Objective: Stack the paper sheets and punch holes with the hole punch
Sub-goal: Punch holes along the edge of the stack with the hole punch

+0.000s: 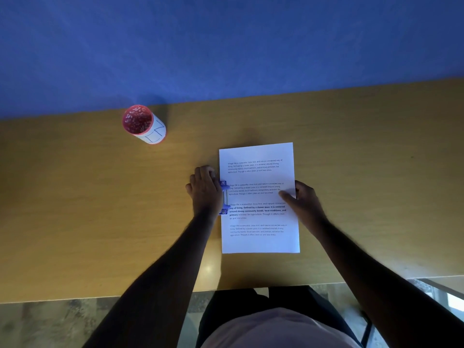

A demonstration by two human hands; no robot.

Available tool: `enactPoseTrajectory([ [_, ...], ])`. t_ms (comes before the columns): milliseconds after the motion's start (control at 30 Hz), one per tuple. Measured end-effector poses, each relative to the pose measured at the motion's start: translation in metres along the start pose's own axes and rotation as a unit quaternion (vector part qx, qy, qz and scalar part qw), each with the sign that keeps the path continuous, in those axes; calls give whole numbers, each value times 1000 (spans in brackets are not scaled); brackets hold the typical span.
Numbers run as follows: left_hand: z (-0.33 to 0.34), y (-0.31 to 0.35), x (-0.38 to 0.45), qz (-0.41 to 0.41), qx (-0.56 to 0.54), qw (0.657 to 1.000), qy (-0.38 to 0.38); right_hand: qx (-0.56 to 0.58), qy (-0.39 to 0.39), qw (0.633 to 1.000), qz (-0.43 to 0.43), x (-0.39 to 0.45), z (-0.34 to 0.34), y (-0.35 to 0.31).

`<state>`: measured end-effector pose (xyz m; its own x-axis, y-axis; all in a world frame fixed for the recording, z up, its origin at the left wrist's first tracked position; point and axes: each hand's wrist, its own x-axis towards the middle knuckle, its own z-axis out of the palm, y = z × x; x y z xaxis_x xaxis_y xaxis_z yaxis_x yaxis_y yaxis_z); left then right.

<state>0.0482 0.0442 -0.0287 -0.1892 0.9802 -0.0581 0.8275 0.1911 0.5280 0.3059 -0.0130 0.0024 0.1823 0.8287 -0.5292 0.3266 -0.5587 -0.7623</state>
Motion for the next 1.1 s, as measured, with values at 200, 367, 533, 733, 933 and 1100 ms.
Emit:
enactPoseTrajectory([
  [200,3,-5,1,13,20,1000,-4,-3,3,1000,11,3,0,0],
  [367,4,-5,2,13,26,1000,-9,-6,0,1000,17,4,0,0],
  [533,6,-9,2,26,32,999,-5,-3,0,1000,15,6,1,3],
  [733,8,-13,4,23,45,999,-13,2,-5,1000,14,9,1,5],
  [933,11,-14,4,21,51,998,-13,2,-2,1000,4,10,2,7],
  [1100,9,-12,3,18,48,999,-12,7,4,1000,4,8,3,7],
])
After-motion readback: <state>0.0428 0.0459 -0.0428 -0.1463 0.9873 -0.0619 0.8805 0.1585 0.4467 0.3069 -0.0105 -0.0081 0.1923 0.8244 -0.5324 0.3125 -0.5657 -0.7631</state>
